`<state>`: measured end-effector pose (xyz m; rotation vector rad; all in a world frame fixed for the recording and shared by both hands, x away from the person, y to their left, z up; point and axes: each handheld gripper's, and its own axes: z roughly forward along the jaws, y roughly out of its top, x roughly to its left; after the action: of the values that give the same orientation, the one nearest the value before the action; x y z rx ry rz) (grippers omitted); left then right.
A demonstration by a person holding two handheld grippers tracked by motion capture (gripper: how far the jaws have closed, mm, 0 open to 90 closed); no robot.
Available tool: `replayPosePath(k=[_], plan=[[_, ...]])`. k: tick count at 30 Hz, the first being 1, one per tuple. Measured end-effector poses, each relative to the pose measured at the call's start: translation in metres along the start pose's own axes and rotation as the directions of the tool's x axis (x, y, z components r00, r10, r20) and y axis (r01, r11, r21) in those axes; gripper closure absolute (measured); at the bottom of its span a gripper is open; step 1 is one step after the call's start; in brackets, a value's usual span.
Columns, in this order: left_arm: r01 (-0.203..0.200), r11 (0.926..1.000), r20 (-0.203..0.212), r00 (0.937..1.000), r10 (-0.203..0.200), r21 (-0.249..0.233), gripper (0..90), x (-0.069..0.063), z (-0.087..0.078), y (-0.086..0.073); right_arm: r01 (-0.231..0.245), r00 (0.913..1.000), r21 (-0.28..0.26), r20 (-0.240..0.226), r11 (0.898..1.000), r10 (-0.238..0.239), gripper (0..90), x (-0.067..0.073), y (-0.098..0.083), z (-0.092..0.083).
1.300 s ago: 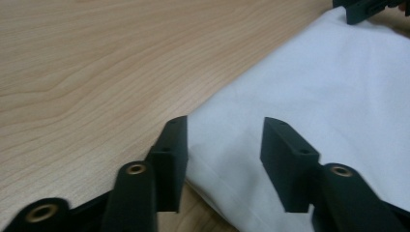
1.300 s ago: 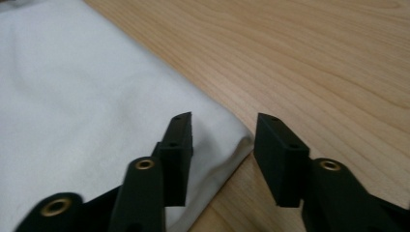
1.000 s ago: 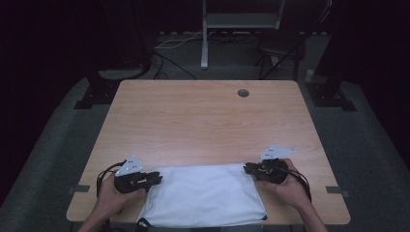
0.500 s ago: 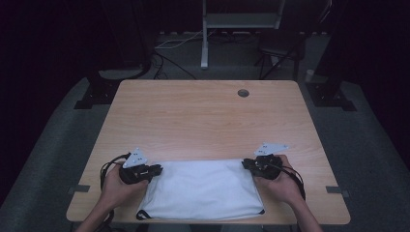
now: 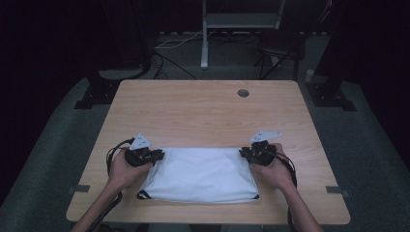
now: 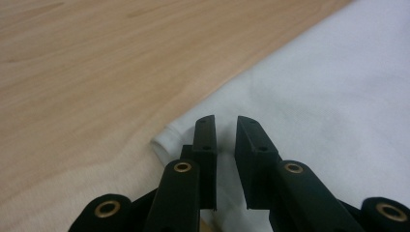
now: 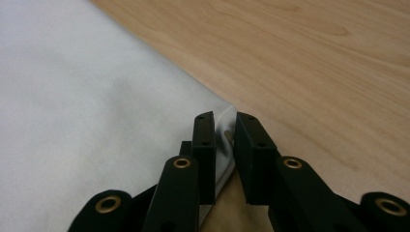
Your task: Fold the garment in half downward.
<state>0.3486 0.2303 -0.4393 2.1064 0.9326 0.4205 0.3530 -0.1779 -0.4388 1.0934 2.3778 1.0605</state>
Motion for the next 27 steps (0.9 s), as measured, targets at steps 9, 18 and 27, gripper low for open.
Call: replayPosePath(k=[9,18,27], plan=[[0.026,0.9996,-0.025,0.9993,-0.026,0.011,78.4,0.015,0.016,0.015,-0.027,0.9983,0.007,0.052,1.0,0.026,77.6,-0.014,0.017,0.016],[0.055,0.9981,-0.057,0.997,-0.053,0.028,78.3,0.029,0.033,0.032,-0.058,0.9945,0.009,0.088,0.998,0.057,76.2,-0.026,0.029,0.029],[0.063,0.9974,-0.078,0.9951,-0.06,0.035,77.9,0.038,0.043,0.042,-0.088,0.9895,0.008,0.115,0.996,0.087,75.4,-0.037,0.04,0.04]])
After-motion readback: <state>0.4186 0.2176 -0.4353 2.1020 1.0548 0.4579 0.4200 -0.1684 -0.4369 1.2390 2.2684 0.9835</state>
